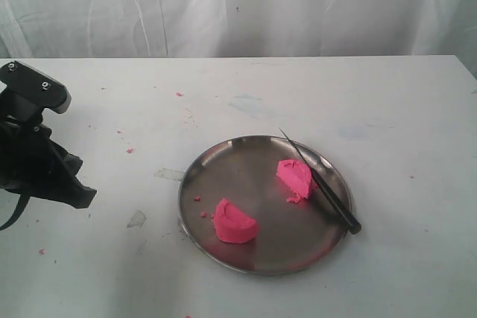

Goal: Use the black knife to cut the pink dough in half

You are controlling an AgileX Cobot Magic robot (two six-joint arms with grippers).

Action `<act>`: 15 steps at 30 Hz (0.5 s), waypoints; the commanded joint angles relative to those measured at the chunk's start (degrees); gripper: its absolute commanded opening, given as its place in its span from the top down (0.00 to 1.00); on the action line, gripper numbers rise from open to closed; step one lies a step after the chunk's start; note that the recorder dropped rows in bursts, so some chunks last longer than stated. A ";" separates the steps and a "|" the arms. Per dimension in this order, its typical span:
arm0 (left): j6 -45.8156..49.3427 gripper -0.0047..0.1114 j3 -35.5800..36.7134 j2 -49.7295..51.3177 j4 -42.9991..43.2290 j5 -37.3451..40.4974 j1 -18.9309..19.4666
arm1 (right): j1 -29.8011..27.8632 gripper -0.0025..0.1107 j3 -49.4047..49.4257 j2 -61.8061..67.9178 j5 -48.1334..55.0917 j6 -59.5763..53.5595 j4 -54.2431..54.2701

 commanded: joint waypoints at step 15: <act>-0.30 0.96 0.40 -0.60 -0.59 -0.50 -0.24 | -6.81 0.98 0.35 -0.30 37.02 18.28 -29.73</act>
